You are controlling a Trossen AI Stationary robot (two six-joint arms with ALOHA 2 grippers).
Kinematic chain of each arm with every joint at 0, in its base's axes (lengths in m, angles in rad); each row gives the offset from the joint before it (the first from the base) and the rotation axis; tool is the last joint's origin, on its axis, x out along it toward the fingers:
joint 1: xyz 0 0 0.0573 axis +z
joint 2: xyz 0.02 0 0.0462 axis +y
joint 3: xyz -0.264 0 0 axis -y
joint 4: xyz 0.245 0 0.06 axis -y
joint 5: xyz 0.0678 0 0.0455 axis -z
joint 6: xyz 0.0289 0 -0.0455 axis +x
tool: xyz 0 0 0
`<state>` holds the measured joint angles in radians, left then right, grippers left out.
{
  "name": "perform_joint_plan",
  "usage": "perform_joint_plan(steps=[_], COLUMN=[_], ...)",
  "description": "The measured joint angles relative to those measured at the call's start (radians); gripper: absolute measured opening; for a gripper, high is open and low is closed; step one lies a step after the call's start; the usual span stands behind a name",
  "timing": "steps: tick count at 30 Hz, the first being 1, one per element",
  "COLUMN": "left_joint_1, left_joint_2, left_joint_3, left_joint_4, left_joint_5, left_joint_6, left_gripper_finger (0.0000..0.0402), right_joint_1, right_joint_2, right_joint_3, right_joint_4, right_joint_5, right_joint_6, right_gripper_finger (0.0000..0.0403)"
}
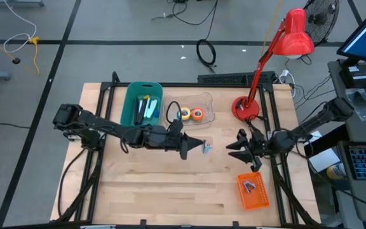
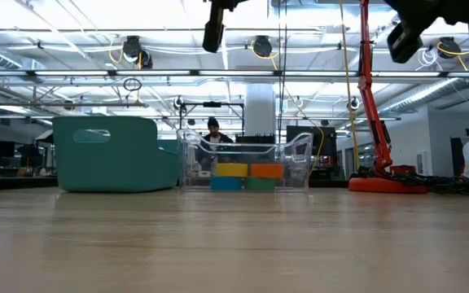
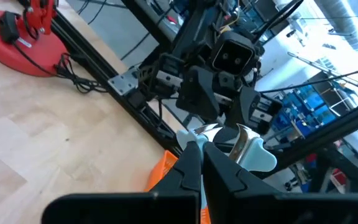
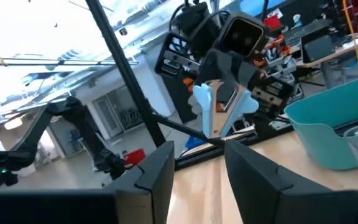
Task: Pick and place Stapler, Stapler remover, tape
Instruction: Put the gray stapler remover into the orange bin
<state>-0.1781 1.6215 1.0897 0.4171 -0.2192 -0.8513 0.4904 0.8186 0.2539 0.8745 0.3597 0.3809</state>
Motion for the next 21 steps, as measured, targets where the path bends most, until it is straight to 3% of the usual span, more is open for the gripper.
perform_joint_plan(steps=[10, 21], left_joint_1=[0.045, 0.047], left_joint_2=[0.000, 0.000], left_joint_3=[0.000, 0.000], left_joint_4=[0.003, 0.000], left_joint_5=[0.048, 0.089], left_joint_6=[0.065, 0.091], left_gripper_finger=[0.0000, 0.0000], right_joint_1=[-0.096, -0.166], right_joint_2=[0.194, 0.216], right_joint_3=[0.117, 0.145], right_joint_4=[0.025, 0.015], right_joint_5=[-0.084, -0.103], right_joint_6=[-0.013, 0.000], right_gripper_finger=[0.0143, 0.0149])
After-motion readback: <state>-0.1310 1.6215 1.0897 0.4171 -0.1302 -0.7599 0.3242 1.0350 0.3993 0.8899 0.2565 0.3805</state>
